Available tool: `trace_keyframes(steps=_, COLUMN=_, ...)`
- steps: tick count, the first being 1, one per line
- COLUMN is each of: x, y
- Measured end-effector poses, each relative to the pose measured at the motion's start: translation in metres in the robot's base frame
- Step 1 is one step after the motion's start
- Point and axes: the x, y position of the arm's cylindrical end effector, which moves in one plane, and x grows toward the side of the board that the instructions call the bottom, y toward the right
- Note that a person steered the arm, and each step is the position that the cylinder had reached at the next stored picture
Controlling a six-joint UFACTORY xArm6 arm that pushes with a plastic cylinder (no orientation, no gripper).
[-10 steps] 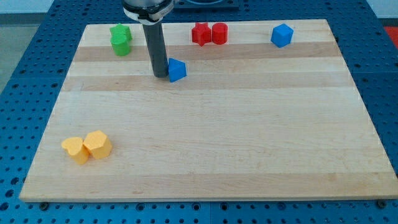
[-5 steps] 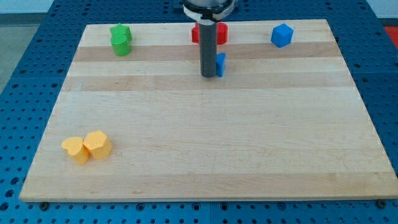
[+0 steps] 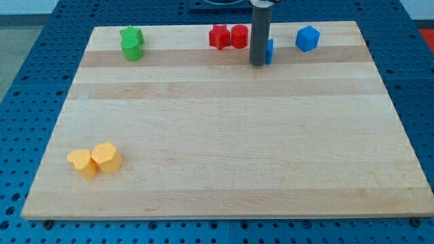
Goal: Move the blue triangle into the blue cube
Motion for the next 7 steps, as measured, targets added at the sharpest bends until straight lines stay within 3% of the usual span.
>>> trace_keyframes(steps=7, x=-0.043, y=0.030)
